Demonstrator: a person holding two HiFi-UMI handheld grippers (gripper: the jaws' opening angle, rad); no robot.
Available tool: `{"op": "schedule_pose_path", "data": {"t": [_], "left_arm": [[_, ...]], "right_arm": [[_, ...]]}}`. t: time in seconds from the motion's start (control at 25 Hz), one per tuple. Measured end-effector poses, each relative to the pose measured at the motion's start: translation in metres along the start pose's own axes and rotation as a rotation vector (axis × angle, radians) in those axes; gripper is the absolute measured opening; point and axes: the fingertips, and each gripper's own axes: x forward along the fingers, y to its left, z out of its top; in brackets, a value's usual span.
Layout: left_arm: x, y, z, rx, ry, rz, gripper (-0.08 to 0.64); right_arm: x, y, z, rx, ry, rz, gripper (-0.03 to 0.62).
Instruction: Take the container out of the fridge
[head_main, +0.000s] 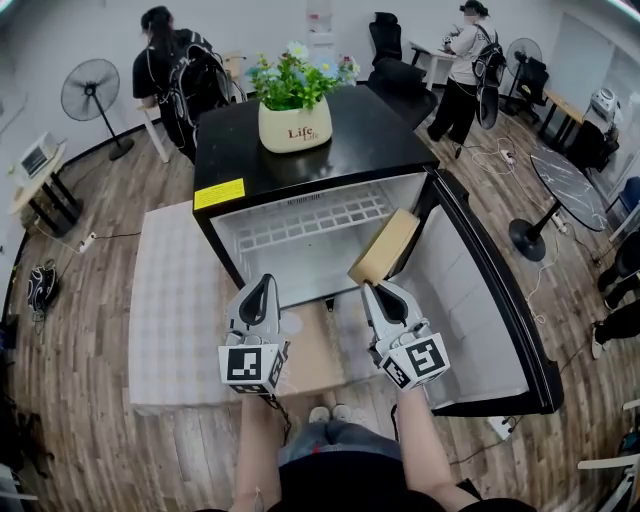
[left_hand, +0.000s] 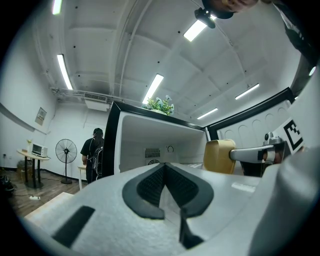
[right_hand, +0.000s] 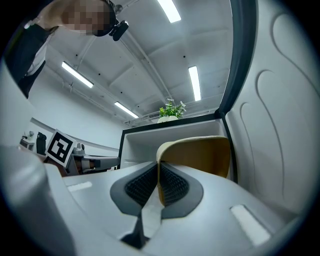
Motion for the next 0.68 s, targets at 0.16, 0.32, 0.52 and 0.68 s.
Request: {"op": "schedule_pose_path", "data": {"t": [0.16,0.32,0.52,0.68], "left_arm": [[0.0003,-0.0013,-0.0007,-0.003,0.002,-0.003,0.006],[0.0008,-0.0024,0.0004,-0.003,0.000,-0.004,0.006],[0.0024,-0.0013,-0.0003,-0.004,0.000,-0.003,0.006],[0.0041,-0.0004,-0.0011,-0.004,0.000,-0.004,0.006]], "right_arm": [[-0.0008,0.0005,0.0002,-0.002,0.001,0.003,0.025],[-0.0007,0.0007,0.0013,-0.007,0.004,0.007,0.025],[0.0001,0.0002,0.0005,-0.011,0.007,0.009,0.025],[0.0009,0.0001,-0.0006,-0.012,0.009,0.010,0.025]]}}
